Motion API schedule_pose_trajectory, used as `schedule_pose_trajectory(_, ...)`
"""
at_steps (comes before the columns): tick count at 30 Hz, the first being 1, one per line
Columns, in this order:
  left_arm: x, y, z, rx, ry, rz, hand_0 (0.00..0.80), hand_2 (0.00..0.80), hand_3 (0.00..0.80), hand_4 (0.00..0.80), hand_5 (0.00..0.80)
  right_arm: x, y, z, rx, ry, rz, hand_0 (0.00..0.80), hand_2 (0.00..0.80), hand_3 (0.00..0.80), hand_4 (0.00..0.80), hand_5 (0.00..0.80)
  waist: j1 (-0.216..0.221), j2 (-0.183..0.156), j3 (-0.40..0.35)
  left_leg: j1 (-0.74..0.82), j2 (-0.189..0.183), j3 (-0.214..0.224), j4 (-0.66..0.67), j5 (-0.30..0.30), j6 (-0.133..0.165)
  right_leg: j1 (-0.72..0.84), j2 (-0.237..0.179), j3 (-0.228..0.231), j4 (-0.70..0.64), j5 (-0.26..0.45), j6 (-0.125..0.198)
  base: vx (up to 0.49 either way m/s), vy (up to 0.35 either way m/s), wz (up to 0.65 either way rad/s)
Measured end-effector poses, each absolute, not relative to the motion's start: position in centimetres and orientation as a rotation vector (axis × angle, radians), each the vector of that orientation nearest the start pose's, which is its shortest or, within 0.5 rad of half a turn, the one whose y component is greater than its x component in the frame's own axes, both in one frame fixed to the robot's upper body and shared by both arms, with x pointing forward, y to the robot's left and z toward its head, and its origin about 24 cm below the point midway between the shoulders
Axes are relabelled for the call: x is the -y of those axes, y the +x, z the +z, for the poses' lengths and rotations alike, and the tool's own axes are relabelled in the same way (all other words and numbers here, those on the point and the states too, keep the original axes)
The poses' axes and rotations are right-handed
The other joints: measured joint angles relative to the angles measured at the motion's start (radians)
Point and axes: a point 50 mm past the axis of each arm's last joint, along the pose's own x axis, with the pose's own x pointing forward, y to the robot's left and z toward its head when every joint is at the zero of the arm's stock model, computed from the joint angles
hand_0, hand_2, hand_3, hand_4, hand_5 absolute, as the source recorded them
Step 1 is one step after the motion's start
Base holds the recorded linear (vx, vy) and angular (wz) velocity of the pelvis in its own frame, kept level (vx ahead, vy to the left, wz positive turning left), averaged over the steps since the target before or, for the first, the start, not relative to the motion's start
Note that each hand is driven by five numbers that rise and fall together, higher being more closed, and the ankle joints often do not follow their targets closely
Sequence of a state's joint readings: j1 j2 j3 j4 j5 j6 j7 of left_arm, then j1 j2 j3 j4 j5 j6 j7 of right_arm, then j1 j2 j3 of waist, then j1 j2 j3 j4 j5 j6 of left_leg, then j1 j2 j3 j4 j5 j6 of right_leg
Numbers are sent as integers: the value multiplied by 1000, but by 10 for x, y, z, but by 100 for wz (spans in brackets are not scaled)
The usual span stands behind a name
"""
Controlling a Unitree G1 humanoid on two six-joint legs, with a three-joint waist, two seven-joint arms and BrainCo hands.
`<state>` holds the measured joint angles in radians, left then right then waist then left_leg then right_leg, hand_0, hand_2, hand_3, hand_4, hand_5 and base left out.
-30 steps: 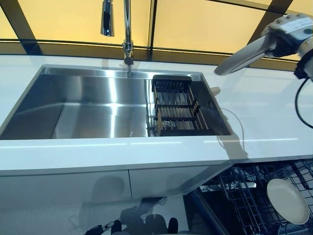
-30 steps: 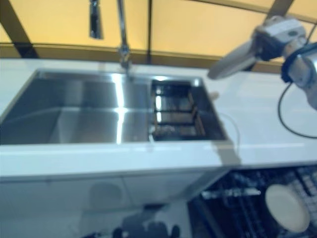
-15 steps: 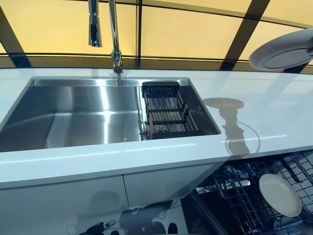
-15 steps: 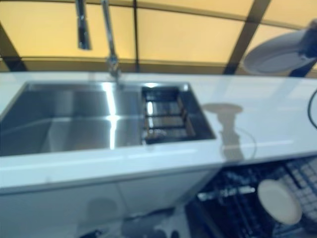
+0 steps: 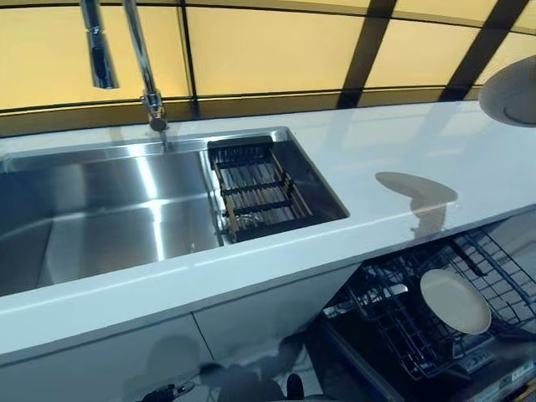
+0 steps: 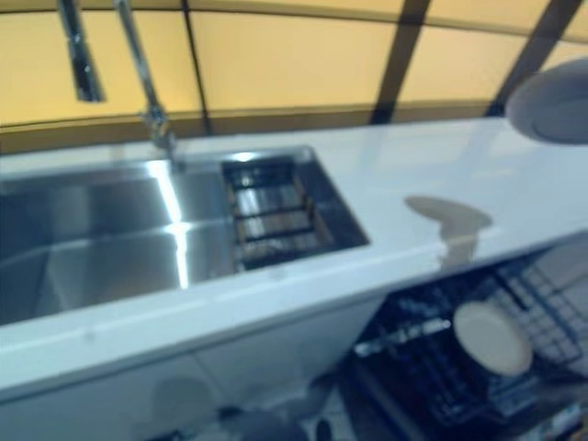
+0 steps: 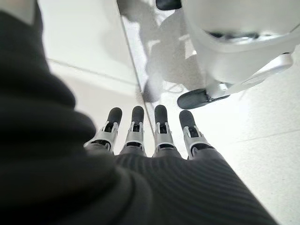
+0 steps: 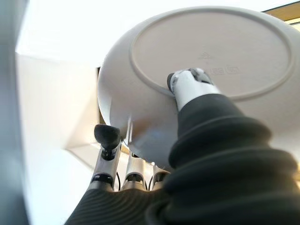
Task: Take plates into dishwasher
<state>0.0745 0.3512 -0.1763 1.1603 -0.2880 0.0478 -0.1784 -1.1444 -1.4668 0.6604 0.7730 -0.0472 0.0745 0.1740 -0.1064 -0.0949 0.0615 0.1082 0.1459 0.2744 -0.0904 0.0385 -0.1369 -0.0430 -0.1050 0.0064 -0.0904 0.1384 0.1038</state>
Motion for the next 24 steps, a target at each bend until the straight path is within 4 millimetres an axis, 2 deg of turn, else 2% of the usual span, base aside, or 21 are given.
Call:
schedule_pose_trajectory(6, -257, 72, -156, -1263, 37, 57, 0, 0, 0, 0, 0, 438, 259, 347, -299, -1328, -566, 800, 800, 800, 800, 800, -19, 17, 0, 24, -8, 25, 1, -11, 4, 8, -6, 15, 0, 3, 3, -27, 127, -14)
schedule_pose_trajectory(9, -257, 78, -155, -1251, 38, 51, 0, 0, 0, 0, 0, 445, 248, 350, -317, -1303, -585, 800, 800, 800, 800, 800, -26, 22, 9, 38, -15, 28, 5, -14, 7, 19, -12, 17, 4, 5, 7, -2, 129, -3)
schedule_pose_trajectory(12, -256, 80, -154, -1250, 40, 44, 0, 0, 0, 0, 0, 448, 246, 345, -315, -1259, -581, 800, 800, 800, 800, 800, -46, 21, 33, 56, -26, 36, 6, -21, 11, 26, -22, 22, 5, 7, 15, -14, 56, -9)
schedule_pose_trajectory(14, -258, 82, -153, -1244, 42, 43, 0, 0, 0, 0, 0, 448, 246, 334, -294, -1217, -569, 800, 800, 800, 800, 800, -40, 6, 68, 73, -41, 68, 6, -25, 17, 22, -42, -10, 12, 23, 22, -271, 48, -39)
schedule_pose_trajectory(16, -266, 84, -150, -1243, 43, 59, 0, 0, 0, 0, 0, 446, 249, 310, -304, -1183, -522, 800, 800, 800, 800, 800, -37, -10, 94, 72, -46, 103, 8, -32, 23, -11, -45, -92, 36, 76, 3, -377, 77, -67)
schedule_pose_trajectory(17, -269, 85, -149, -1244, 53, 73, 0, 0, 0, 0, 0, 444, 254, 293, -312, -1152, -485, 800, 800, 800, 800, 800, -22, -14, 99, 52, -53, 103, 30, -54, 51, -58, -34, -106, 48, 122, 23, -400, 145, -129)
schedule_pose_trajectory(18, -270, 88, -148, -1234, 58, 81, 0, 0, 0, 0, 0, 439, 261, 283, -312, -1123, -451, 800, 800, 800, 800, 800, -2, -4, 110, 34, -48, 114, 47, -67, 56, -92, -15, -115, 22, 200, 111, -337, 121, -132)
schedule_pose_trajectory(19, -272, 88, -147, -1230, 59, 97, 0, 0, 0, 0, 0, 437, 264, 272, -332, -1099, -427, 800, 800, 800, 800, 800, 2, 13, 122, 15, -12, 137, 49, -61, 64, -102, 4, -157, 42, 197, 93, -289, 80, -99)
schedule_pose_trajectory(20, -272, 95, -146, -1206, 51, 111, 0, 0, 0, 0, 0, 441, 261, 266, -381, -1075, -428, 800, 800, 800, 800, 800, -4, 45, 128, 4, 26, 156, 43, -47, 56, -140, 33, -225, 216, 45, 58, -120, 57, -48)
schedule_pose_trajectory(21, -275, 98, -144, -1195, 56, 118, 0, 0, 0, 0, 0, 445, 257, 269, -407, -1067, -445, 800, 800, 800, 800, 800, 3, 66, 131, -6, 50, 175, 47, -38, 49, -137, 50, -271, 358, -81, 16, -124, 46, -51)
schedule_pose_trajectory(22, -280, 99, -142, -1187, 61, 131, 0, 0, 0, 0, 0, 446, 255, 275, -416, -1076, -447, 800, 800, 800, 800, 800, 27, 61, 126, 3, 52, 197, 54, -38, 45, -117, 34, -299, 423, -172, -6, -64, 19, -72)
schedule_pose_trajectory(23, -290, 98, -138, -1188, 76, 150, 0, 0, 0, 0, 0, 446, 255, 282, -403, -1067, -440, 800, 800, 800, 800, 800, 62, 27, 118, 2, 39, 227, 83, -39, 29, -82, 6, -356, 425, -265, -27, -118, -14, -112)
schedule_pose_trajectory(24, -300, 95, -136, -1207, 94, 178, 0, 0, 0, 0, 0, 444, 259, 289, -382, -1053, -435, 800, 800, 800, 800, 800, 97, -1, 116, -4, 38, 245, 133, -56, 31, -34, 22, -357, 306, -272, -112, -69, -30, -98)
